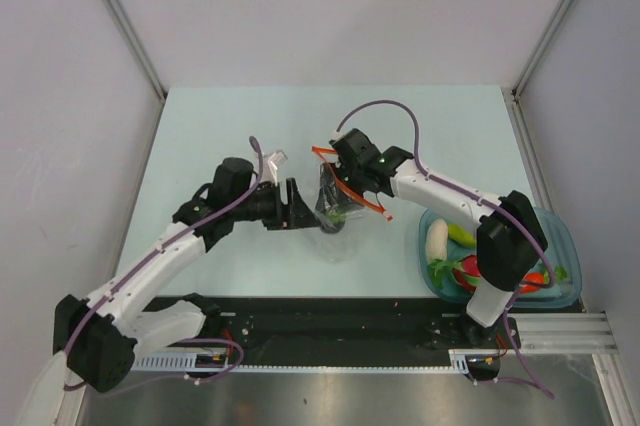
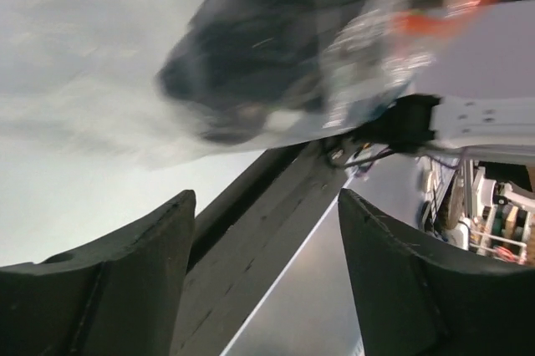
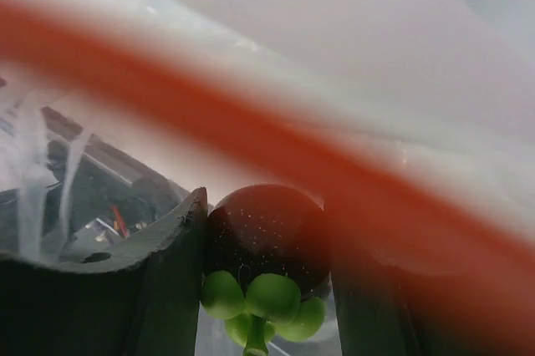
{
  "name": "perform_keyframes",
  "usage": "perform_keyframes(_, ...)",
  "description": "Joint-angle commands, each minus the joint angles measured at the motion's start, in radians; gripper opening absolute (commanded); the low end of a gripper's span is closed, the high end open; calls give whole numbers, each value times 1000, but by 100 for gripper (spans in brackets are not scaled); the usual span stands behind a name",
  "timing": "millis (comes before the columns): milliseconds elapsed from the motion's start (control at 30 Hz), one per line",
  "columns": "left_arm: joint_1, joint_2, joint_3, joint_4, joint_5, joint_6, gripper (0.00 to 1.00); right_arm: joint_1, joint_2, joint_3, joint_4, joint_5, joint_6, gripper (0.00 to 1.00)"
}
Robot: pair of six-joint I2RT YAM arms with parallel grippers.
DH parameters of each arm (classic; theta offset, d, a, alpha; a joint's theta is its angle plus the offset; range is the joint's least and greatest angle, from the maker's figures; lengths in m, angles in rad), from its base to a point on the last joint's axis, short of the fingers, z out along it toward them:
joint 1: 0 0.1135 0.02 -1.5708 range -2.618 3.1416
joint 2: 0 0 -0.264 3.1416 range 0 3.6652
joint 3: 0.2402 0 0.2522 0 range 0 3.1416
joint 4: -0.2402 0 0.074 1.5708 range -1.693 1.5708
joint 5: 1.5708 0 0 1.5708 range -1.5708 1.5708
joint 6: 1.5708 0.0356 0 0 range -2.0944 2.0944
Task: Open the zip-top bag and remove the fake food
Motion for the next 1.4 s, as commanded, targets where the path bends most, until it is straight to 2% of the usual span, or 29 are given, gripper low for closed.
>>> perform_keyframes(0, 4, -80, 111, 91, 17, -24, 75, 13, -14, 67, -31, 40, -15, 8)
perform_keyframes(133, 4, -56, 171, 91, -55, -101, 81, 28, -23, 58, -36, 84, -36, 7)
perform_keyframes(400, 20, 123, 357, -19, -159, -159, 79, 77, -26, 50, -68, 164, -64, 6)
perform_keyframes(700, 24, 281, 487, -164, -234, -119, 79, 133, -49, 41, -71, 204, -66, 5)
perform_keyframes(800, 24, 297, 518, -201, -264, -80, 73, 133, -56, 58, -83, 236, -75, 4)
perform_keyframes(900, 24, 318, 547, -216, -276, -37, 56, 134, -59, 58, -90, 251, -86, 3)
perform_keyframes(933, 24, 340, 568, -234, -273, -26, 43, 136, -62, 56, -90, 253, -87, 3)
perform_keyframes(1033, 24, 357, 607, -279, -267, 20, 24, 128, -75, 44, -96, 259, -81, 3)
perform_keyframes(1167, 24, 308, 573, -271, -276, 46, 11, 98, -105, 16, -105, 256, -69, 3)
perform_keyframes(1200, 24, 300, 561, -270, -280, 49, 2, 93, -121, 10, -106, 259, -70, 3)
perform_keyframes(1367, 24, 228, 467, -239, -281, 78, 0, 42, -184, -39, -100, 238, -64, 3)
